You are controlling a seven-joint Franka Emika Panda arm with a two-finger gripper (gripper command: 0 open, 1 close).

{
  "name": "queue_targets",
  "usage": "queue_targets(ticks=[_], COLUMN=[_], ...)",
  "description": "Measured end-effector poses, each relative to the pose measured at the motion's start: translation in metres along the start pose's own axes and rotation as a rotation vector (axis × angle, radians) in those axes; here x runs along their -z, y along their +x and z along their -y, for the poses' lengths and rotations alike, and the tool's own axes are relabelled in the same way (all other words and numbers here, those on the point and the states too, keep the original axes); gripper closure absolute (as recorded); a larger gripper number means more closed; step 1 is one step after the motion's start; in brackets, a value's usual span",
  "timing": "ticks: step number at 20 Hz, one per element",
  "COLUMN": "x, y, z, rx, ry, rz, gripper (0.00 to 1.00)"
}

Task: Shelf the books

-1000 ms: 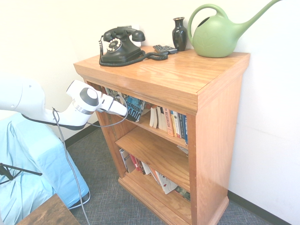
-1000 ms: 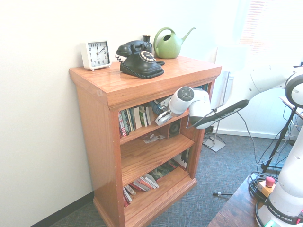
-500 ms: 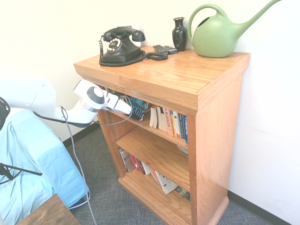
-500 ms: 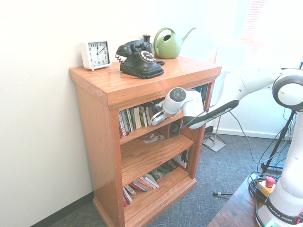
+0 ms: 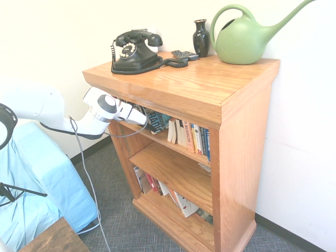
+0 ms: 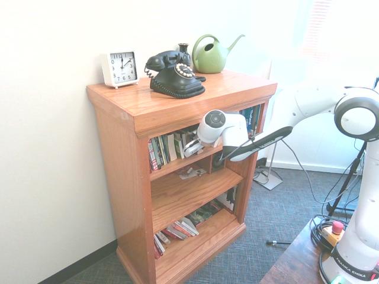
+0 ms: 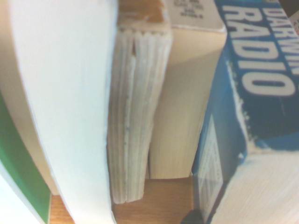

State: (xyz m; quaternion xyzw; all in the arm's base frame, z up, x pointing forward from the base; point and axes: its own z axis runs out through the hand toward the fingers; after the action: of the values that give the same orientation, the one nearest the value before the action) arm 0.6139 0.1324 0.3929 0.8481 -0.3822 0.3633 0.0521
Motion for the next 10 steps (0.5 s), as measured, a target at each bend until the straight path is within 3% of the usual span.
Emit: queue_targets(ticks=[5,10], x=[0.004,0.033], y=[0.005,-0.004], z=[-0.009,-0.048], rx=[-0.004,0.0], ry=[-0.005,0.004], rz=[-0.005,0.009], gripper=[0.0,0.0])
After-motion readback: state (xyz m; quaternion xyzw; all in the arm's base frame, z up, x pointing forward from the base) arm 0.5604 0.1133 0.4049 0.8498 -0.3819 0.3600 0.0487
